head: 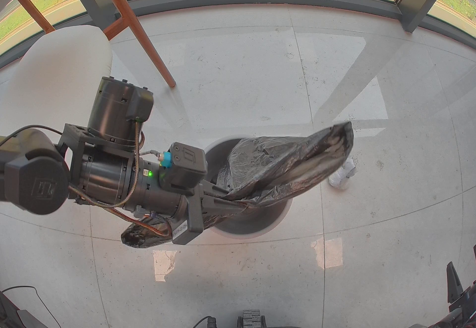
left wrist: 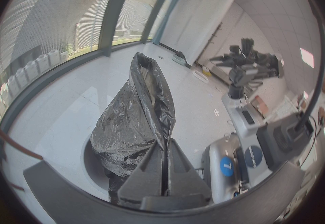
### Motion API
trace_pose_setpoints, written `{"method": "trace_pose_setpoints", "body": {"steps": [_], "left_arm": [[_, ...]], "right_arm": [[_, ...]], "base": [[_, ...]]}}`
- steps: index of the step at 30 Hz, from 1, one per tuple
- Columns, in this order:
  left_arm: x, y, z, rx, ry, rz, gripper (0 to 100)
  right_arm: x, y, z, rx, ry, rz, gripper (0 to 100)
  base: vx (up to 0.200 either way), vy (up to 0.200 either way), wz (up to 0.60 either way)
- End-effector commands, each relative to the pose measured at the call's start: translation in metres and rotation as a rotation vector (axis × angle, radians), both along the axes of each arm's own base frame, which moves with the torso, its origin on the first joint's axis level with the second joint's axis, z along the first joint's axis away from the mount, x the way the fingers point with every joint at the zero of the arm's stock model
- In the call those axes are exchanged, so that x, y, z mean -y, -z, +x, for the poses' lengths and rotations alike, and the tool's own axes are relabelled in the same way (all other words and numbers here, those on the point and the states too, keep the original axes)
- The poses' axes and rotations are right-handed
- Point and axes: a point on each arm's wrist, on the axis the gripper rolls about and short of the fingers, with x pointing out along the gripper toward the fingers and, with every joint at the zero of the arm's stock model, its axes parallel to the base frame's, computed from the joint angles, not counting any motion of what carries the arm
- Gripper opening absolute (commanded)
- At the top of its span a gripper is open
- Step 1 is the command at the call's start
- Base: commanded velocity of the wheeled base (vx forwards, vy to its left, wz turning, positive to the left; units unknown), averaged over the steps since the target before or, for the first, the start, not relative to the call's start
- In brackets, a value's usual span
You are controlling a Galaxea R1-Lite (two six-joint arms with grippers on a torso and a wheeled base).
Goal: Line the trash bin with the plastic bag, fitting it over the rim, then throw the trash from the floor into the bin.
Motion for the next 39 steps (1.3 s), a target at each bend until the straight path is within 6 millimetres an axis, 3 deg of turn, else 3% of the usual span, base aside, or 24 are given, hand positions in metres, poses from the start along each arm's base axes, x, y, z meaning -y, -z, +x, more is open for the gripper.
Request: {"method": "trace_pose_setpoints", "body": {"steps": [1, 6, 16, 17, 19, 20, 21, 23, 24, 26, 30, 34, 39], "left_arm": [[0.004, -0.008, 0.01, 0.063, 0.061, 0.079, 0], [0.004, -0.012, 0.013, 0.161, 0.159, 0.229, 0], [0.0, -0.008, 0.011, 0.283, 0.242, 0.368, 0], [-0.004, -0.008, 0.014, 0.29, 0.228, 0.38, 0], [-0.011, -0.007, 0.016, 0.29, 0.206, 0.399, 0], [-0.012, -0.008, 0.016, 0.292, 0.206, 0.4, 0], [-0.014, -0.008, 0.017, 0.296, 0.196, 0.414, 0], [-0.015, -0.008, 0.018, 0.297, 0.184, 0.424, 0], [-0.015, -0.008, 0.018, 0.297, 0.182, 0.425, 0], [-0.017, -0.007, 0.019, 0.298, 0.178, 0.429, 0], [-0.017, -0.007, 0.02, 0.303, 0.173, 0.426, 0], [-0.016, -0.009, 0.022, 0.309, 0.157, 0.434, 0], [-0.016, -0.007, 0.021, 0.278, 0.138, 0.426, 0]], "right_arm": [[0.0, 0.005, 0.0, -0.001, 0.001, 0.001, 100], [0.0, 0.005, 0.0, -0.003, 0.001, -0.007, 100], [0.0, 0.006, 0.0, -0.005, -0.014, -0.05, 100], [-0.001, -0.003, -0.002, 0.04, -0.018, -0.047, 100], [0.0, -0.061, -0.014, 0.226, -0.057, -0.031, 100], [0.0, -0.065, -0.013, 0.226, -0.06, -0.029, 100], [0.0, -0.098, 0.017, 0.101, -0.15, 0.009, 100], [-0.003, -0.117, 0.029, 0.058, -0.305, 0.105, 100], [-0.003, -0.118, 0.029, 0.056, -0.314, 0.113, 100], [-0.013, -0.124, 0.048, -0.088, -0.489, 0.255, 100], [-0.036, -0.135, 0.075, -0.283, -0.614, 0.416, 100], [-0.068, -0.138, 0.121, -0.457, -0.599, 0.407, 100], [-0.096, -0.138, 0.157, -0.574, -0.643, 0.387, 100]], "base": [[0.0, 0.0, 0.0], [0.0, 0.0, 0.0], [0.0, 0.0, 0.0], [0.0, 0.0, 0.0], [0.0, 0.0, 0.0], [0.0, 0.0, 0.0], [0.0, 0.0, 0.0], [0.0, 0.0, 0.0], [0.0, 0.0, 0.0], [0.0, 0.0, 0.0], [0.0, 0.0, 0.0], [0.0, 0.0, 0.0], [0.0, 0.0, 0.0]]}}
